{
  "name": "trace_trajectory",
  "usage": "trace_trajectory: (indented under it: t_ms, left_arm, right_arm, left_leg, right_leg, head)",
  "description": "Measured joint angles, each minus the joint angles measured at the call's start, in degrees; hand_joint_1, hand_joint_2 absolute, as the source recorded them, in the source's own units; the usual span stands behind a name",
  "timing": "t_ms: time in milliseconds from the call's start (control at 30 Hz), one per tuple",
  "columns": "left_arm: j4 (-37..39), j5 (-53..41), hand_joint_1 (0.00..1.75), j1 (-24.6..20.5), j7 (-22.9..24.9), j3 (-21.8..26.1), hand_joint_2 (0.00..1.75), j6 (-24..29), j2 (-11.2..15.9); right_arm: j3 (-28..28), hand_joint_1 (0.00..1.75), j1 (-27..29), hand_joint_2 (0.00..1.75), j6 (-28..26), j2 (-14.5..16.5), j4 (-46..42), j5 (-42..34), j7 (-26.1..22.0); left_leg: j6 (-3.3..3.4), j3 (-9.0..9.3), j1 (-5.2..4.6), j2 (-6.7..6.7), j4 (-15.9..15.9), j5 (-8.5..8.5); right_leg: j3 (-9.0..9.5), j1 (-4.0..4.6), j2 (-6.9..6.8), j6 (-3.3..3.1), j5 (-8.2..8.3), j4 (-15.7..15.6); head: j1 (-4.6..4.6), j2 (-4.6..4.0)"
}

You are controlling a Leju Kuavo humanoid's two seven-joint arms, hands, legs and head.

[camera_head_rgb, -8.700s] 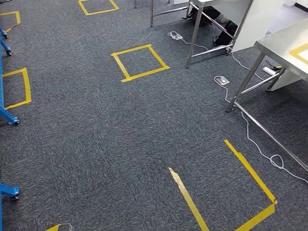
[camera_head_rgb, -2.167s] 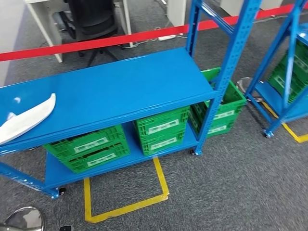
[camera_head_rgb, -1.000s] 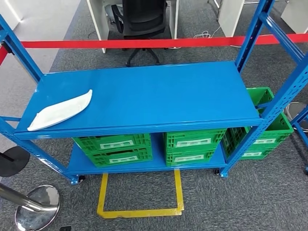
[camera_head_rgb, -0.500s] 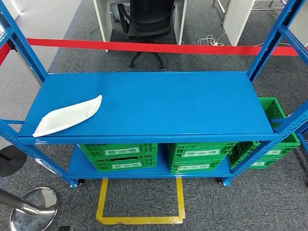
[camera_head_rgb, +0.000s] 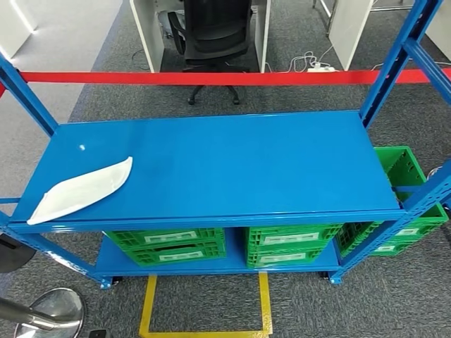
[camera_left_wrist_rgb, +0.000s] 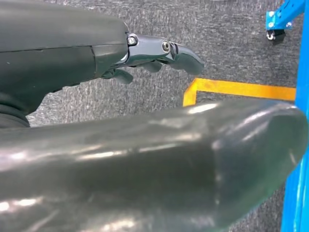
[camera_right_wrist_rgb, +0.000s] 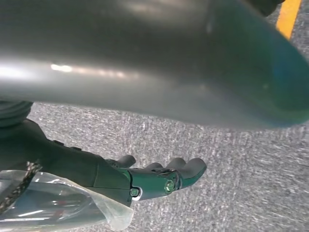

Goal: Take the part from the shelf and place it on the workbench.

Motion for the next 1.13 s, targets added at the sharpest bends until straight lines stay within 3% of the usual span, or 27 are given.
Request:
trace_trajectory:
  t_ms: [67, 100, 167, 200, 233, 300, 333, 367, 433, 500, 567, 667, 1133]
  left_arm:
    - [0.0, 0.0, 0.0, 0.0, 0.0, 0.0, 0.0, 0.2, 0.0]
    - [0.0, 0.0, 0.0, 0.0, 0.0, 0.1, 0.0, 0.3, 0.0]
    - [0.0, -0.1, 0.0, 0.1, 0.1, 0.1, 0.0, 0.7, 0.0]
    - [0.0, -0.1, 0.0, 0.2, 0.2, 0.1, 0.0, 0.8, -0.1]
    - [0.0, -0.1, 0.0, 0.2, 0.2, 0.1, 0.44, 0.8, -0.2]
    - [0.0, -0.1, 0.0, 0.2, 0.2, 0.1, 1.31, 0.9, -0.2]
    - [0.0, -0.2, 0.0, 0.1, 0.4, 0.2, 1.75, 0.9, -0.2]
    - [0.0, -0.3, 0.0, 0.1, 0.9, 0.1, 1.75, 1.0, -0.2]
    - [0.0, -0.4, 0.0, 0.2, 2.2, -0.6, 0.87, 1.0, -0.1]
    - [0.0, 0.5, 0.0, 0.5, 3.6, -2.3, 0.0, 0.9, 0.1]
    - [0.0, 2.2, 0.0, 0.8, 4.7, -4.1, 0.0, 0.8, 0.3]
    - [-0.2, 5.2, 0.0, 1.3, 6.4, -7.0, 0.0, 0.5, 0.9]
    - [-2.2, 19.3, 0.0, 4.4, 14.2, -22.9, 0.0, -1.6, 3.4]
  right_arm:
    - [0.1, 0.0, 0.0, 0.0, 0.0, 0.0, 0.0, -0.1, 0.1]
    - [0.2, 0.0, 0.0, 0.0, -0.1, 0.0, -0.1, -0.2, 0.1]
    - [0.2, 0.0, 0.0, 0.0, -0.1, 0.0, -0.1, -0.8, 0.3]
    - [0.2, 0.0, 0.0, 0.0, -0.2, 0.0, -0.1, -1.0, 0.3]
    - [0.2, 0.0, 0.1, 0.0, -0.2, 0.0, -0.1, -1.3, 0.4]
    - [0.2, 0.0, 0.1, 0.87, -0.2, -0.1, -0.1, -1.5, 0.4]
    - [0.3, 0.0, 0.1, 1.31, -0.2, -0.1, -0.1, -1.6, 0.4]
    - [0.3, 0.0, 0.1, 1.75, -0.2, -0.1, -0.2, -1.8, 0.3]
    - [1.0, 0.0, 0.1, 1.75, -0.1, -0.2, -0.2, -2.7, 0.3]
    - [2.3, 0.0, 0.1, 0.87, 0.1, -0.4, -0.2, -4.5, 0.4]
    - [3.7, 0.0, 0.0, 0.0, 0.4, -0.6, -0.2, -6.5, 0.7]
    - [5.6, 0.0, 0.0, 0.0, 1.0, -1.2, -0.1, -9.7, 1.4]
    - [15.4, 0.0, -0.7, 0.0, 3.5, -6.1, 2.9, -25.0, 4.3]
  left_leg:
    - [0.48, 1.34, -0.09, 0.04, -6.5, 5.8]
    - [0.77, 1.93, -0.24, 0.12, -9.4, 7.31]
    - [1.16, 2.44, -0.46, 0.2, -12.1, 8.65]
    - [1.05, 2.49, -0.48, 0.21, -12.3, 8.42]
    - [0.95, 2.69, -0.43, 0.16, -12.4, 9.05]
    - [0.87, 2.92, -0.44, 0.12, -12.5, 9.04]
    - [1.06, 2.96, -0.49, 0.1, -12.5, 8.94]
    - [1.23, 2.98, -0.51, 0.09, -12.5, 8.83]
    - [1.44, 2.99, -0.52, 0.1, -12.5, 8.69]
    - [1.56, 3.0, -0.51, 0.1, -12.5, 8.61]
    - [1.73, 3.08, -0.51, 0.1, -12.5, 8.5]
    - [2.0, 3.29, -0.53, 0.1, -12.5, 8.32]
    - [2.0, 3.6, -0.46, 0.1, -12.6, 8.32]
  right_leg:
    - [1.2, 0.0, 0.0, 0.22, -0.88, 0.0]
    - [1.7, 0.05, 0.0, 0.46, -1.3, 0.0]
    - [1.93, 0.27, -0.05, 0.94, -2.26, 0.1]
    - [2.07, 0.41, -0.06, 0.52, -2.6, 0.1]
    - [2.06, 0.54, -0.1, 0.05, -2.84, 0.1]
    - [2.38, 0.61, -0.1, -0.75, -2.9, -0.3]
    - [2.57, 0.6, -0.08, -0.47, -2.88, -0.5]
    - [2.8, 0.58, -0.08, -0.21, -2.87, -0.8]
    - [3.31, 0.57, -0.05, 0.19, -2.8, -1.2]
    - [3.63, 0.56, -0.03, 0.5, -2.75, -1.5]
    - [3.53, 0.54, -0.05, 0.93, -2.81, -1.7]
    - [3.4, 0.5, -0.06, 1.39, -2.99, -1.8]
    - [3.63, 0.55, -0.08, 1.43, -3.02, -1.8]
  head:
    - [0.01, 0.0]
    - [0.02, 0.0]
    - [-0.04, 0.0]
    - [-0.06, 0.0]
    - [-0.1, 0.0]
    - [-0.09, 0.0]
    - [-0.09, 0.0]
    - [-0.09, 0.0]
    - [-0.08, 0.0]
    - [-0.09, 0.0]
    - [-0.1, 0.0]
    - [-0.13, 0.0]
    - [-0.13, 0.0]
